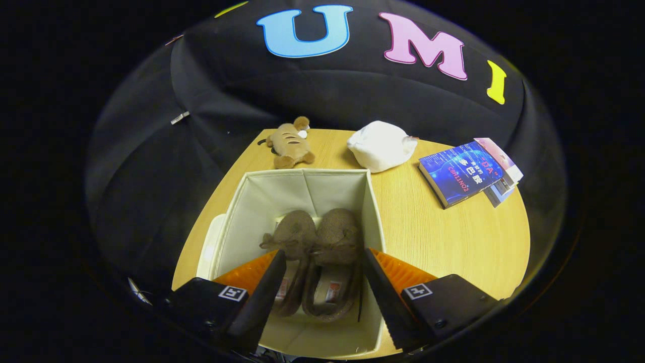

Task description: Open the storage box then place both shoes into the box .Put the left shoe in first, then the right shoe, with the right side of both shoes facing outward in a uniform manner.

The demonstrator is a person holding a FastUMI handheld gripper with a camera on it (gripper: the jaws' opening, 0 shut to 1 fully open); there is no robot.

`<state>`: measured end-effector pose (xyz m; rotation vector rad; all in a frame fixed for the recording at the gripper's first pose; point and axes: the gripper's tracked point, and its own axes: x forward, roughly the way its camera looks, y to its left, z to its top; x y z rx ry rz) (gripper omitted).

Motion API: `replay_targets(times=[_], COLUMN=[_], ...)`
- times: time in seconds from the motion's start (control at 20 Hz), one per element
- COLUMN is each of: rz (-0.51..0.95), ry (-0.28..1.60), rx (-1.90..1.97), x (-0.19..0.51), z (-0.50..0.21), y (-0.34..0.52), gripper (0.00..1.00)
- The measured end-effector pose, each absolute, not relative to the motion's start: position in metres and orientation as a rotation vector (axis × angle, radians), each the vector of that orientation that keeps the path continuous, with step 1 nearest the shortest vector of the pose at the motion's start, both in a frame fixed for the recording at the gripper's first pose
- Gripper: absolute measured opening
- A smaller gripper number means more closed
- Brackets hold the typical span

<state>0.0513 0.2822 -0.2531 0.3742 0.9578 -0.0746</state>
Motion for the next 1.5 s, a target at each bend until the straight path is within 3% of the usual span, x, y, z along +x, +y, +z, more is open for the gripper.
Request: replay_targets(times=[0.65,1.5], rz=[-0.052,-0.225], ry=[0.629,0.353], rx=[0.177,0.104], x=[0.057,-0.004], z=[-0.165,-0.077], y=[0.169,-0.053], gripper=[0.98,0.98])
